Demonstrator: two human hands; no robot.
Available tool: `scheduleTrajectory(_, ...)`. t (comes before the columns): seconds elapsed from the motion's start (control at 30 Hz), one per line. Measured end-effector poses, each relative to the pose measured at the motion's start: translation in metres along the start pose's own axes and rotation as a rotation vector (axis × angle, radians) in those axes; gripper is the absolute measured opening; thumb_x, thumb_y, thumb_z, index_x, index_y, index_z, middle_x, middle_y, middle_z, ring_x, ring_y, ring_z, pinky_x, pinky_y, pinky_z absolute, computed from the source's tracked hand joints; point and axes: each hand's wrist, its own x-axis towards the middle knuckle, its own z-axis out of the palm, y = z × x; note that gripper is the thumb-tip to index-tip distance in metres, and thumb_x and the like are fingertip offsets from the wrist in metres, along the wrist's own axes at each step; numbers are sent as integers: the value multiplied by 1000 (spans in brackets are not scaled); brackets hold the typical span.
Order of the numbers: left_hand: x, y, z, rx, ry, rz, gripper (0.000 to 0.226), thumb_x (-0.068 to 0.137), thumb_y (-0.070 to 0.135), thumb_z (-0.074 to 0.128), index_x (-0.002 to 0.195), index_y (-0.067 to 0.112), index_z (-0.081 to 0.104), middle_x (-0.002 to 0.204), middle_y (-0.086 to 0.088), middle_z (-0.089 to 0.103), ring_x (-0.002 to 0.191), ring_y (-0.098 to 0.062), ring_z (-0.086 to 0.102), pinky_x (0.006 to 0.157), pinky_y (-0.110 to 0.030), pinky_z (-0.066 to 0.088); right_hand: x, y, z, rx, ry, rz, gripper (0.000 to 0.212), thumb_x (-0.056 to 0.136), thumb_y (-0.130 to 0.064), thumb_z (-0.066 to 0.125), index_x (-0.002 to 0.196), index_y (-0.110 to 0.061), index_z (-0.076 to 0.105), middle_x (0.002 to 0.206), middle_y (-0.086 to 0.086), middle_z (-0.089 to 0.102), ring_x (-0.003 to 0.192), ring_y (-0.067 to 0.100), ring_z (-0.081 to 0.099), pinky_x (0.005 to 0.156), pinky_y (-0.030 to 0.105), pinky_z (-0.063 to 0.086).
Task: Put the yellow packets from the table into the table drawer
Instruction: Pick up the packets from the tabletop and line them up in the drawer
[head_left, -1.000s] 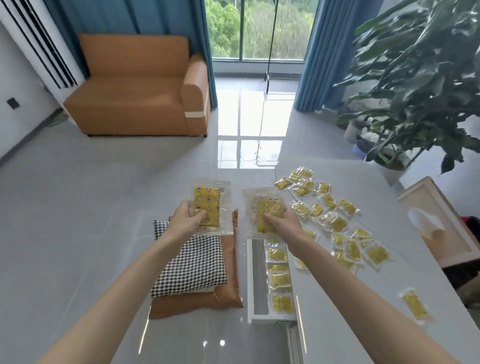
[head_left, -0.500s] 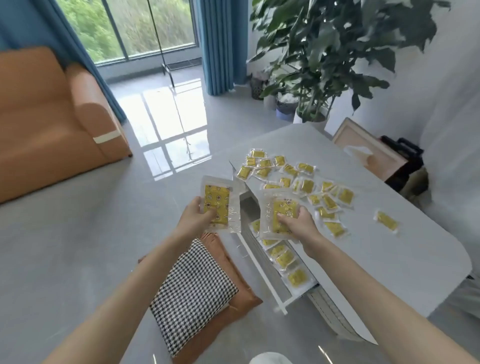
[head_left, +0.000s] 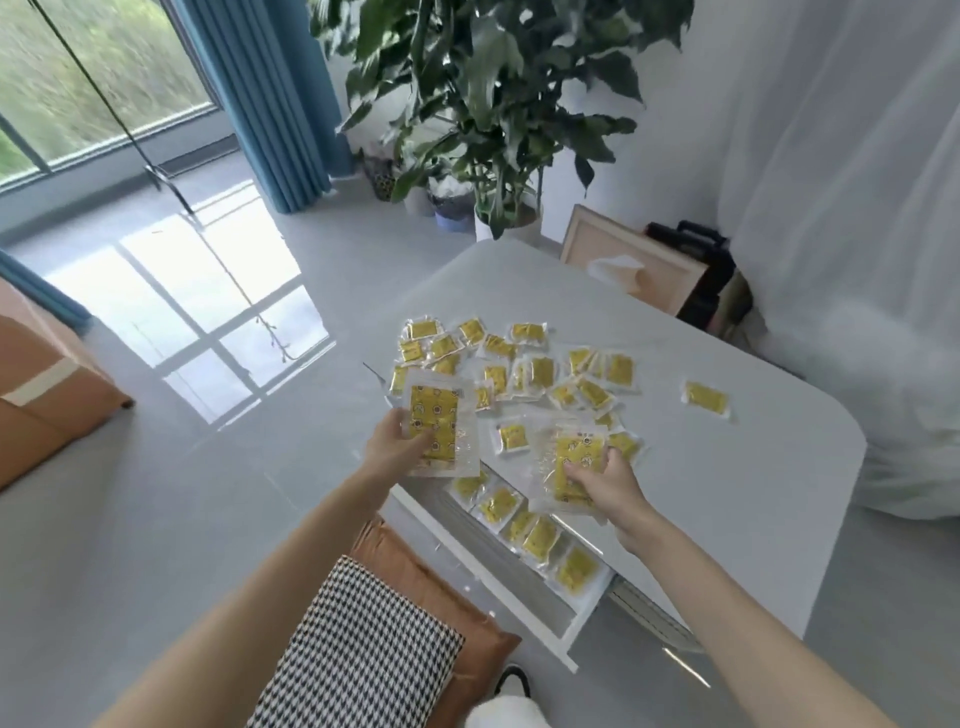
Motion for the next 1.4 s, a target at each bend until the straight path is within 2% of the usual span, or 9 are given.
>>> scheduleTrajectory(0.13, 35, 27, 16, 20, -35, 15, 30, 94, 12, 55, 123, 7, 49, 106, -5, 60, 87, -18, 60, 69, -23, 50, 35, -8, -4, 16, -7, 54, 68, 94, -24, 59, 149, -9, 21, 158, 2, 20, 138, 23, 34, 97, 32, 37)
scheduleTrajectory(0.37, 80, 41, 28, 126, -87, -10, 40, 94, 10, 54, 132, 5, 43, 127, -12, 57, 101, -24, 60, 81, -30, 49, 68, -3, -5, 18, -25, 129, 67, 93, -25, 61, 147, -10, 25, 155, 5, 28, 136, 24, 38, 102, 35, 37)
scheduleTrajectory(0.53, 122, 37, 30, 210, -144, -16, 45, 93, 11, 54, 136, 6, 42, 119, -10, 56, 93, -20, 55, 67, -23, 49, 92, 7, 7, 36, -48, 179, 63, 88, -28, 66, 140, -12, 35, 145, 7, 43, 126, 24, 49, 104, 42, 43)
scheduleTrajectory(0.67, 171, 19, 27, 415, -259, -26, 50, 92, 12, 56, 139, 10, 41, 132, -13, 51, 91, -18, 54, 56, -15, 44, 118, 13, 25, 8, -104, 207, 72, 91, -24, 63, 149, -12, 22, 152, 1, 31, 118, 15, 50, 98, 31, 42)
scheduleTrajectory(0.77, 218, 1, 20, 605, -419, -37, 53, 91, 13, 58, 140, 10, 39, 115, -8, 53, 80, -15, 56, 56, -14, 43, 136, 26, 47, 12, -103, 282, 71, 87, -25, 66, 147, -9, 29, 145, 1, 40, 119, 17, 51, 97, 29, 43)
scheduleTrajectory(0.87, 267, -23, 18, 724, -575, -60, 50, 91, 10, 56, 139, 8, 41, 107, -5, 51, 80, -14, 55, 55, -13, 42, 152, 46, 86, 52, -59, 376, 67, 84, -21, 67, 142, -6, 36, 133, 6, 54, 100, 14, 60, 85, 27, 51)
scheduleTrajectory(1.1, 379, -121, 22, 840, -836, -21, 36, 88, 2, 56, 124, 2, 55, 107, -9, 60, 93, -21, 59, 73, -25, 49, 216, 93, 191, 167, 67, 582, 59, 70, -28, 70, 123, -11, 51, 120, 8, 62, 108, 20, 60, 97, 38, 50)
scheduleTrajectory(1.2, 418, -172, 28, 865, -899, -3, 36, 87, 4, 55, 123, 5, 58, 118, -12, 63, 102, -23, 62, 85, -31, 52, 246, 107, 233, 192, 107, 641, 63, 73, -28, 68, 128, -8, 45, 123, 4, 55, 113, 21, 55, 94, 33, 46)
scheduleTrajectory(1.4, 495, -259, 70, 768, -867, -69, 36, 89, 8, 54, 125, 2, 52, 103, -8, 58, 90, -22, 58, 73, -30, 49, 328, 157, 307, 227, 377, 657, 57, 80, -18, 61, 133, -8, 44, 112, 5, 56, 98, 20, 56, 85, 35, 52)
